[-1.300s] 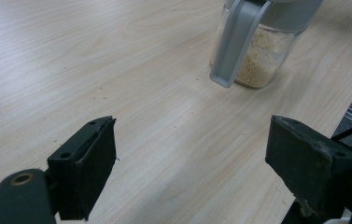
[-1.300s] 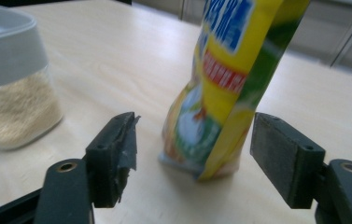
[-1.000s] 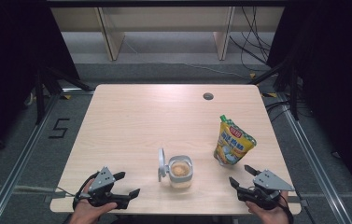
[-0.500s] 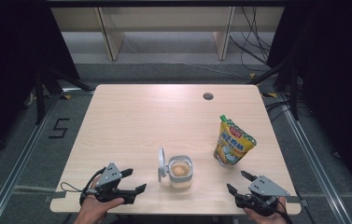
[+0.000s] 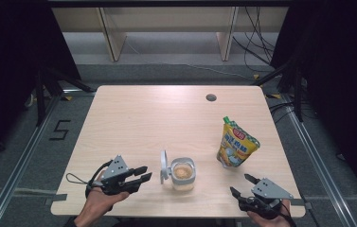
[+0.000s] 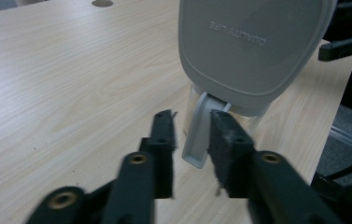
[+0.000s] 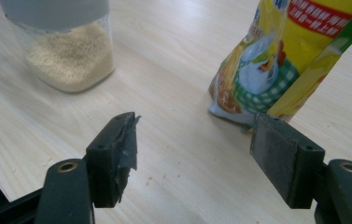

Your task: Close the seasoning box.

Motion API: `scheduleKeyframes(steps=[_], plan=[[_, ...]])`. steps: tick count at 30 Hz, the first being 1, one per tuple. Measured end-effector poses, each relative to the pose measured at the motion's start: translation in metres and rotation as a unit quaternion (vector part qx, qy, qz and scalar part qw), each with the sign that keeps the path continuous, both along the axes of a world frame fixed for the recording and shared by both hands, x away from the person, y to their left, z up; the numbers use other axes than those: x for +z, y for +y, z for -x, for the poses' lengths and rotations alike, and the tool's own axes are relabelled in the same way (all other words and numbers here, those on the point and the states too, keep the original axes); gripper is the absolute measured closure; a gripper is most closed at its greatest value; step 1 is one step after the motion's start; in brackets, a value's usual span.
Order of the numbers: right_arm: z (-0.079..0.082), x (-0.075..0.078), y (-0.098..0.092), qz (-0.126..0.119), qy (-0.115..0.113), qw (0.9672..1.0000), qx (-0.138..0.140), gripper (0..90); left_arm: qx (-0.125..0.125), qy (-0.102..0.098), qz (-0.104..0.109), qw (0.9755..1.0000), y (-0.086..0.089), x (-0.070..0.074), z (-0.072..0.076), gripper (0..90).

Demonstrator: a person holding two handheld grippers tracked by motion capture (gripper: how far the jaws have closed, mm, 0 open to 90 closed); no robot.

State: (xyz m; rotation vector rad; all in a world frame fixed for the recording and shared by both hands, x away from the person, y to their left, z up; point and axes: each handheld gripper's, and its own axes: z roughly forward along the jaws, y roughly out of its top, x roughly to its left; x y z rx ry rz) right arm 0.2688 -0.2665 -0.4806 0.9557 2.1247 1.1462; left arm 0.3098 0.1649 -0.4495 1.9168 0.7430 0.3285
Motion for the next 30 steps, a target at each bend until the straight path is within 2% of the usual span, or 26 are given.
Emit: scheduleKeyframes(steps=[2,3,4,6,7,9,11,13,15,16,17,22,23,26,27,29,30], plan=[[0.000,0.001,0.000,0.006,-0.002,1.0000,-0.004,32.8,-0.011,-0.013,-0.009,0.9998,-0.001,0.002,-0.001,81.6],[0.001,0.001,0.001,0.002,0.005,1.0000,-0.008,32.8,-0.011,-0.013,-0.015,0.9997,-0.002,0.004,0.000,84.1],[0.002,0.000,0.002,0.001,0.006,0.9999,-0.011,32.9,-0.011,-0.009,-0.010,0.9998,-0.004,0.005,0.001,85.8],[0.002,0.000,0.002,0.000,0.007,0.9999,-0.009,32.9,-0.020,-0.019,-0.016,0.9995,-0.007,0.007,0.000,87.8],[0.001,0.001,0.001,0.006,-0.001,1.0000,-0.002,32.9,-0.019,-0.016,-0.018,0.9995,-0.009,0.007,0.001,88.6],[0.002,0.001,0.003,-0.003,0.014,0.9999,-0.002,33.1,-0.027,-0.019,-0.020,0.9993,-0.012,0.009,0.001,88.9],[0.002,0.001,0.003,-0.004,0.015,0.9999,-0.001,33.1,-0.028,-0.022,-0.021,0.9992,-0.016,0.011,0.001,88.9],[0.001,0.000,0.003,0.004,0.004,1.0000,0.000,33.1,-0.033,-0.022,-0.018,0.9991,-0.020,0.013,0.000,88.9],[0.001,0.000,0.003,0.006,0.002,1.0000,0.000,33.1,-0.039,-0.030,-0.026,0.9985,-0.023,0.015,-0.001,88.9],[0.001,0.000,0.003,0.008,0.000,1.0000,0.000,33.1,-0.035,-0.025,-0.021,0.9989,-0.025,0.015,-0.001,88.9],[0.001,0.000,0.003,0.009,0.001,1.0000,0.001,33.1,-0.040,-0.028,-0.023,0.9985,-0.026,0.016,-0.002,88.9],[0.001,0.000,0.004,0.006,0.004,1.0000,0.000,33.1,-0.038,-0.028,-0.020,0.9987,-0.031,0.018,-0.003,88.9],[0.001,0.000,0.003,0.009,0.002,1.0000,0.002,33.1,-0.041,-0.032,-0.026,0.9983,-0.032,0.019,-0.004,88.9],[0.001,0.000,0.003,0.010,0.001,0.9999,0.002,33.1,-0.044,-0.029,-0.016,0.9985,-0.036,0.020,-0.005,88.8],[0.001,0.000,0.004,0.007,0.002,1.0000,0.003,33.1,-0.047,-0.028,-0.021,0.9983,-0.037,0.021,-0.006,88.8],[0.001,-0.001,0.004,0.006,0.002,1.0000,0.004,33.1,-0.053,-0.024,-0.016,0.9982,-0.039,0.021,-0.008,88.6],[0.001,0.000,0.004,0.009,0.004,1.0000,0.004,33.1,-0.049,-0.023,-0.017,0.9984,-0.041,0.021,-0.008,88.6]])
